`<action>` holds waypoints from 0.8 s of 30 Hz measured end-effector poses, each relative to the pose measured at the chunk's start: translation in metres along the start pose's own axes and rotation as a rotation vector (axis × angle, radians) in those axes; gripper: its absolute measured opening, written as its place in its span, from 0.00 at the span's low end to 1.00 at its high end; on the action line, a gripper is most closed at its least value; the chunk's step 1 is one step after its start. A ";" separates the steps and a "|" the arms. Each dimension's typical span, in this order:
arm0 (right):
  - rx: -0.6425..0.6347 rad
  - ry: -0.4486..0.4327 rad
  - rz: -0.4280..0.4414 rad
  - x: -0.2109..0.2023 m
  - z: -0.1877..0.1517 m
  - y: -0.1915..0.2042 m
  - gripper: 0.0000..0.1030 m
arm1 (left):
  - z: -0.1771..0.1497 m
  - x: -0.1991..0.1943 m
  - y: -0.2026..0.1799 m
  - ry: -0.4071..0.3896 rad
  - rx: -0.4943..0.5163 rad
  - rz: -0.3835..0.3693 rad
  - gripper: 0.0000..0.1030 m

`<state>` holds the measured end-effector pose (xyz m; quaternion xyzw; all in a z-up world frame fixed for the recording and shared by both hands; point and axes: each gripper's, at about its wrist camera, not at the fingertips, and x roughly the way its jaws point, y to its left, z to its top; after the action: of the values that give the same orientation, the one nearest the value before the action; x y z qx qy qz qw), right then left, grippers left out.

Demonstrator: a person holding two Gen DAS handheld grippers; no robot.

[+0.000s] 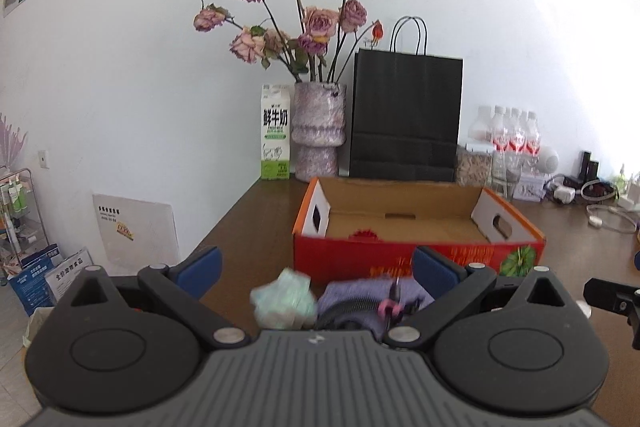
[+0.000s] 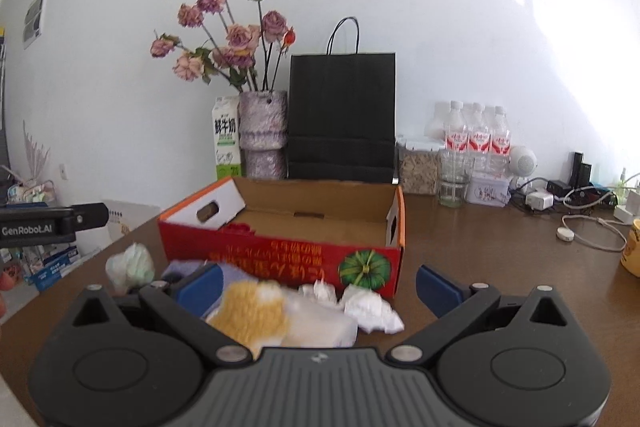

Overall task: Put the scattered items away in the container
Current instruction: 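Withdraw both grippers from the box back toward the table items, then grasp the yellow-and-white plush sheep with the right gripper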

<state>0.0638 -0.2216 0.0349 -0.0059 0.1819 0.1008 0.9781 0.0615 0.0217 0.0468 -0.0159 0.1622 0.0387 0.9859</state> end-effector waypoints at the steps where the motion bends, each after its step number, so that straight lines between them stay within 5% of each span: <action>1: -0.002 0.012 0.004 -0.004 -0.006 0.001 1.00 | -0.008 -0.004 0.002 0.011 0.006 0.003 1.00; 8: -0.038 0.136 0.041 -0.013 -0.052 0.013 1.00 | -0.053 -0.018 0.024 0.122 0.005 0.012 1.00; 24: -0.065 0.196 0.071 0.012 -0.052 0.030 0.96 | -0.055 0.000 0.038 0.163 -0.002 0.042 1.00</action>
<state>0.0502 -0.1925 -0.0173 -0.0410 0.2733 0.1400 0.9508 0.0413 0.0573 -0.0059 -0.0167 0.2419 0.0580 0.9684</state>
